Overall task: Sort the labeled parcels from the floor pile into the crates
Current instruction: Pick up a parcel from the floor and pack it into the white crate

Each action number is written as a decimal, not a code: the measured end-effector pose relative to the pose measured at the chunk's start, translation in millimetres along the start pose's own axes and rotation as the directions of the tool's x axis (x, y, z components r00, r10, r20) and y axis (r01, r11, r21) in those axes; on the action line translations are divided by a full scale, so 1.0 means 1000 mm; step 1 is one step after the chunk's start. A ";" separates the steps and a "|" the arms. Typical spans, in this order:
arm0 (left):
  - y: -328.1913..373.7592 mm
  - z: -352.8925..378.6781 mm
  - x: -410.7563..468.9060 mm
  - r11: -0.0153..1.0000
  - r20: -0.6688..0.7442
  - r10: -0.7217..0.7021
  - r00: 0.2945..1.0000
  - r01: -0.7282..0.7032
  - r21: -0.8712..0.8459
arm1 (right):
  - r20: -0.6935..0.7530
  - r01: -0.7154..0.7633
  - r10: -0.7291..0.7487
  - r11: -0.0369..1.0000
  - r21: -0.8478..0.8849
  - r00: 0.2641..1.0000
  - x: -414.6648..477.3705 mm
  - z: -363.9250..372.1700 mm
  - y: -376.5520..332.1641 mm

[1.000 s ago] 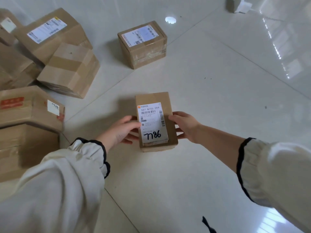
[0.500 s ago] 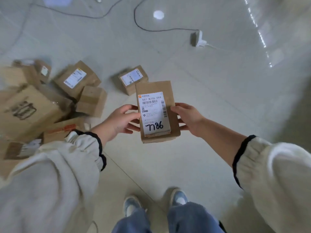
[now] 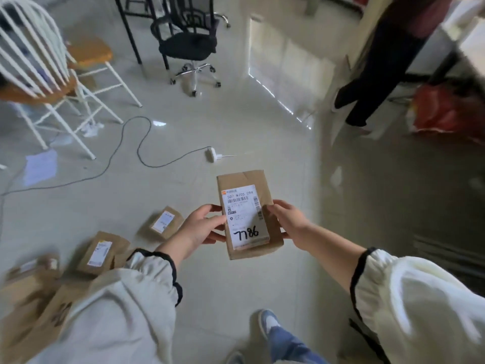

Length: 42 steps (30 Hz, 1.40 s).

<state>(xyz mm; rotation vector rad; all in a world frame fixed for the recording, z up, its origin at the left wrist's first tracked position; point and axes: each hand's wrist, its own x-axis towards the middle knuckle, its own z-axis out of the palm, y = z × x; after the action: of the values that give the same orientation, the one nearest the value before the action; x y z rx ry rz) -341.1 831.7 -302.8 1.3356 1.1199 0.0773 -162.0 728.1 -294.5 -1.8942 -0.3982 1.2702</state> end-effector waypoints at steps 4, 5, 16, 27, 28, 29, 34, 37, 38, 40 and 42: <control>0.031 0.020 -0.031 0.988 0.120 0.048 0.992 -0.065 0.138 | -0.103 0.012 -0.002 0.995 0.104 0.995 -0.055 -0.024 0.010; 0.037 0.027 -0.036 0.983 0.144 0.060 0.988 -0.084 0.164 | -0.133 0.014 0.003 0.992 0.127 0.991 -0.066 -0.030 0.015; 0.102 0.202 -0.084 0.870 0.498 0.097 0.862 -0.316 0.378 | -0.488 0.131 0.073 0.919 0.371 0.870 -0.190 -0.163 0.098; 0.108 0.534 -0.192 0.707 0.837 0.016 0.546 -0.599 0.377 | -0.721 0.279 0.355 0.750 0.600 0.594 -0.380 -0.356 0.270; 0.101 0.563 -0.205 0.693 0.856 0.000 0.516 -0.617 0.373 | -0.727 0.290 0.386 0.733 0.616 0.568 -0.399 -0.369 0.289; 0.094 0.590 -0.218 0.675 0.871 -0.017 0.491 -0.637 0.372 | -0.726 0.295 0.420 0.714 0.635 0.545 -0.415 -0.381 0.309; 0.041 0.696 -0.269 0.612 0.906 -0.147 0.397 -0.683 0.398 | -0.691 0.358 0.552 0.597 0.718 0.466 -0.479 -0.410 0.391; 0.013 0.729 -0.285 0.562 0.895 -0.234 0.380 -0.698 0.444 | -0.638 0.358 0.630 0.527 0.770 0.443 -0.490 -0.411 0.431; 0.007 0.738 -0.287 0.548 0.885 -0.259 0.386 -0.695 0.464 | -0.621 0.360 0.653 0.506 0.784 0.434 -0.490 -0.411 0.442; -0.004 0.755 -0.285 0.523 0.867 -0.304 0.396 -0.691 0.499 | -0.583 0.361 0.692 0.462 0.810 0.426 -0.484 -0.411 0.460; -0.013 0.770 -0.277 0.493 0.854 -0.334 0.400 -0.698 0.520 | -0.535 0.356 0.730 0.408 0.841 0.426 -0.471 -0.413 0.476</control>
<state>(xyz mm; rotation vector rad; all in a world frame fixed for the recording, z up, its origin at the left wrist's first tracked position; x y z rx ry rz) 26.6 100.8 -280.5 2.0029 -0.1720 -1.1103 -88.6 -55.1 -289.4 -1.2770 1.0669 0.1907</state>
